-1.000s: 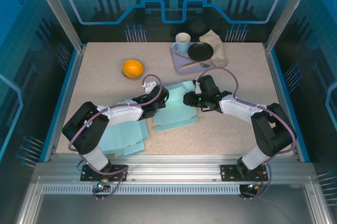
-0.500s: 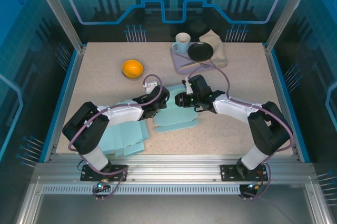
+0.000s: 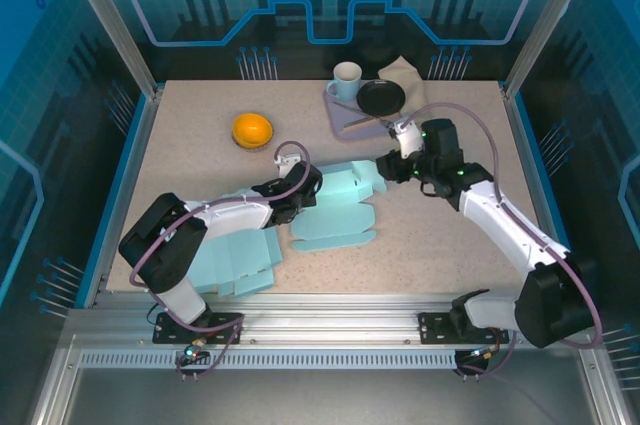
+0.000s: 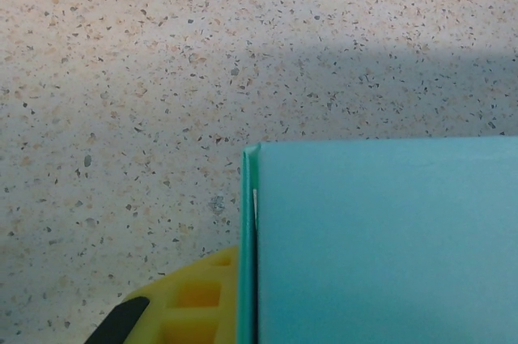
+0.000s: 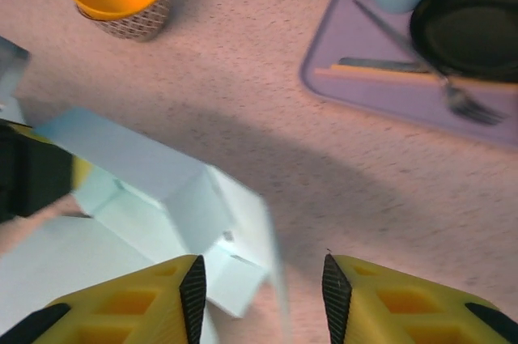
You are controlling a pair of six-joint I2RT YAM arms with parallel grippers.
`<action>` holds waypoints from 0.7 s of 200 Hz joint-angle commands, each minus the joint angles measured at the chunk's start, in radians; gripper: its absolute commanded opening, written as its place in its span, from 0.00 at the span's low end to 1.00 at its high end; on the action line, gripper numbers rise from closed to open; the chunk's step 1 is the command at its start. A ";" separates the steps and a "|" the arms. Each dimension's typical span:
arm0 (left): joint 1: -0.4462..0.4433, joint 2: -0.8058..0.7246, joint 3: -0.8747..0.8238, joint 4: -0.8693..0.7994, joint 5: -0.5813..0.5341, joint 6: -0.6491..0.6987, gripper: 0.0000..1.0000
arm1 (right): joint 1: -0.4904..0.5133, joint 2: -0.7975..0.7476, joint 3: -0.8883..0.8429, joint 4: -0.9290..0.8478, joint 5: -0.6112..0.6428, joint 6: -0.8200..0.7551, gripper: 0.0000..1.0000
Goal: Fold the paper box
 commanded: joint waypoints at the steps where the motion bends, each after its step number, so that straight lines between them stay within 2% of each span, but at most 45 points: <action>1: -0.003 0.004 0.034 -0.045 -0.034 0.065 0.07 | -0.072 0.048 0.027 -0.033 -0.076 -0.411 0.47; 20: -0.004 -0.007 0.035 -0.046 -0.041 0.102 0.07 | -0.118 0.113 0.028 -0.040 -0.072 -0.680 0.48; 50: 0.000 -0.022 0.022 -0.031 -0.043 0.122 0.07 | -0.160 0.212 0.010 -0.041 -0.030 -0.884 0.48; 72: 0.000 -0.028 0.013 -0.009 -0.025 0.131 0.07 | -0.128 0.245 -0.046 0.024 -0.035 -0.919 0.48; 107: 0.002 -0.033 -0.005 0.035 0.022 0.143 0.08 | -0.018 0.330 -0.081 0.110 0.074 -0.956 0.48; 140: 0.001 -0.036 -0.014 0.040 0.030 0.135 0.08 | 0.044 0.341 -0.085 0.163 0.039 -0.914 0.48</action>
